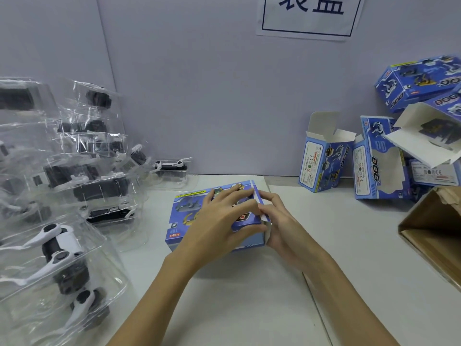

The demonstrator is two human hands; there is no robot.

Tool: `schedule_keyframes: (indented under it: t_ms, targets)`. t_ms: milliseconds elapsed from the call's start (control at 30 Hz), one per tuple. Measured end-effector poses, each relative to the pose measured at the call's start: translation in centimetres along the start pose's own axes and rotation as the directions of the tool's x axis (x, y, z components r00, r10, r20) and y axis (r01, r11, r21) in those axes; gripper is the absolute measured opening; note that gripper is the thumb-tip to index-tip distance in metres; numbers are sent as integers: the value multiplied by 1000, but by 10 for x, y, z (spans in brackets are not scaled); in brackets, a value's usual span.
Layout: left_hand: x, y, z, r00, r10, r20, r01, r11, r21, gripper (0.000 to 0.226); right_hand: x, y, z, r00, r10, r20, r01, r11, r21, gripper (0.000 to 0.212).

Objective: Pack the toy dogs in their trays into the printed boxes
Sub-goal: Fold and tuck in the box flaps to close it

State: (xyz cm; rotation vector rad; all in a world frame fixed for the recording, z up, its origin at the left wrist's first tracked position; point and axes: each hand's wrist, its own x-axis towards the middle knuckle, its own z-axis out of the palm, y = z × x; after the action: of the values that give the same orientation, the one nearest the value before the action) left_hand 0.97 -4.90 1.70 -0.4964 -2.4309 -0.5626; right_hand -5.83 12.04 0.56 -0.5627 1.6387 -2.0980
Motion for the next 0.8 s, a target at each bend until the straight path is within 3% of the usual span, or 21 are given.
schedule_keyframes:
  t_ms: [100,200,500,700,800]
  targets:
    - [1,-3,-3,999,-18,-51,16,999,-50,25,-4,-6,-8,989,37,140,-42,999,33,46]
    - [1,-4,-5,997,-31,-67,26,997,-75,29,-6,-9,-14,978,49,201,-44,999,-29,59]
    - [7,8,-9,998,-20,55,23,998,-62,20,-3,-4,-10,999,6,44,-1,994,-108,41]
    - [7,8,-13,993,-15,118,24,997,-74,18,-7,-8,-12,992,38,118,-28,996,-80,53]
    - [6,5,-11,998,-26,55,33,993,-118,38,-11,-13,-17,975,63,215,-52,997,-56,60]
